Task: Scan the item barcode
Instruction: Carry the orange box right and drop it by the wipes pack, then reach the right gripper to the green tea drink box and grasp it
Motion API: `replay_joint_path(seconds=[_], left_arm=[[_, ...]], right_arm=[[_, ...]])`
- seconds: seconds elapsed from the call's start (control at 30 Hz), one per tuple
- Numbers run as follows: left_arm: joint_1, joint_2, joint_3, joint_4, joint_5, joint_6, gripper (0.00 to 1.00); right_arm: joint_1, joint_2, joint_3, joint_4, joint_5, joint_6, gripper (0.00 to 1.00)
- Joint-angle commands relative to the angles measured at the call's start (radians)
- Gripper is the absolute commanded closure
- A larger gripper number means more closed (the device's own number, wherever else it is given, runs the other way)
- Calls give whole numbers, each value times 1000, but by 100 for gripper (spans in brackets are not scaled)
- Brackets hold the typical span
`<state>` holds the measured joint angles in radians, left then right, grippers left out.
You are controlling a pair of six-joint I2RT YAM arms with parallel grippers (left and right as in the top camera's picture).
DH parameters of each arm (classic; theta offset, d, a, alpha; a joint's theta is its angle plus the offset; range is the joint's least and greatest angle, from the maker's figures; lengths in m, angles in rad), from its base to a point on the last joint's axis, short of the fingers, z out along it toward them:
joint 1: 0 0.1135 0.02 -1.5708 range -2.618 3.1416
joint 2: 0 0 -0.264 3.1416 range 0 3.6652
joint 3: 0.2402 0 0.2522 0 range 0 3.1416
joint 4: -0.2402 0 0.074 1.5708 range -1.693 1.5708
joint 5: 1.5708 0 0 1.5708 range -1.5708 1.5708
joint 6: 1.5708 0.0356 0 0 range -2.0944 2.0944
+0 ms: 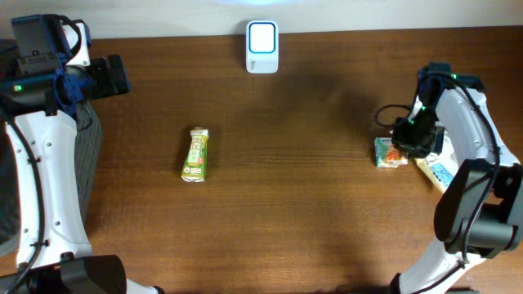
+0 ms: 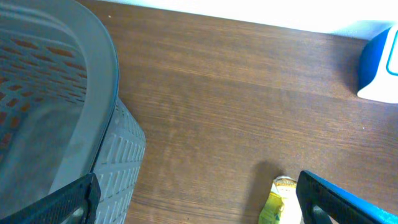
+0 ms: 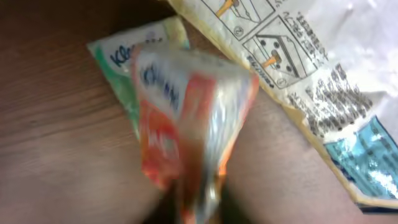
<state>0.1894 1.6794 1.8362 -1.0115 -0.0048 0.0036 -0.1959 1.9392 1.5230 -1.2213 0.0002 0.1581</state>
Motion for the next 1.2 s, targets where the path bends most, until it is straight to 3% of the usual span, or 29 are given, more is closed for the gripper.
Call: replay_joint_path(seconds=[0.0, 0.07, 0.17, 0.2, 0.3, 0.4, 0.57, 0.73, 0.97, 1.17], left_arm=[[2, 2, 3, -1, 0, 12, 1], [2, 2, 3, -1, 0, 12, 1], [2, 2, 3, -1, 0, 12, 1], [2, 2, 3, -1, 0, 12, 1], [2, 2, 3, -1, 0, 11, 1], [2, 2, 3, -1, 0, 11, 1], [2, 2, 3, -1, 0, 11, 1], [2, 2, 3, -1, 0, 12, 1], [1, 2, 3, -1, 0, 12, 1], [2, 2, 3, -1, 0, 12, 1]], right_arm=[[-22, -9, 26, -16, -16, -24, 44], [-11, -9, 144, -108, -15, -50, 27], [23, -9, 350, -265, -44, -49, 19], [38, -9, 376, -270, -106, -49, 18], [113, -7, 369, -156, -486, -49, 1], [252, 2, 352, -15, -623, -45, 1], [613, 79, 336, 180, -526, 16, 1], [837, 217, 336, 375, -465, 141, 1], [915, 373, 336, 703, -316, 229, 0], [956, 439, 336, 756, -197, 228, 0]])
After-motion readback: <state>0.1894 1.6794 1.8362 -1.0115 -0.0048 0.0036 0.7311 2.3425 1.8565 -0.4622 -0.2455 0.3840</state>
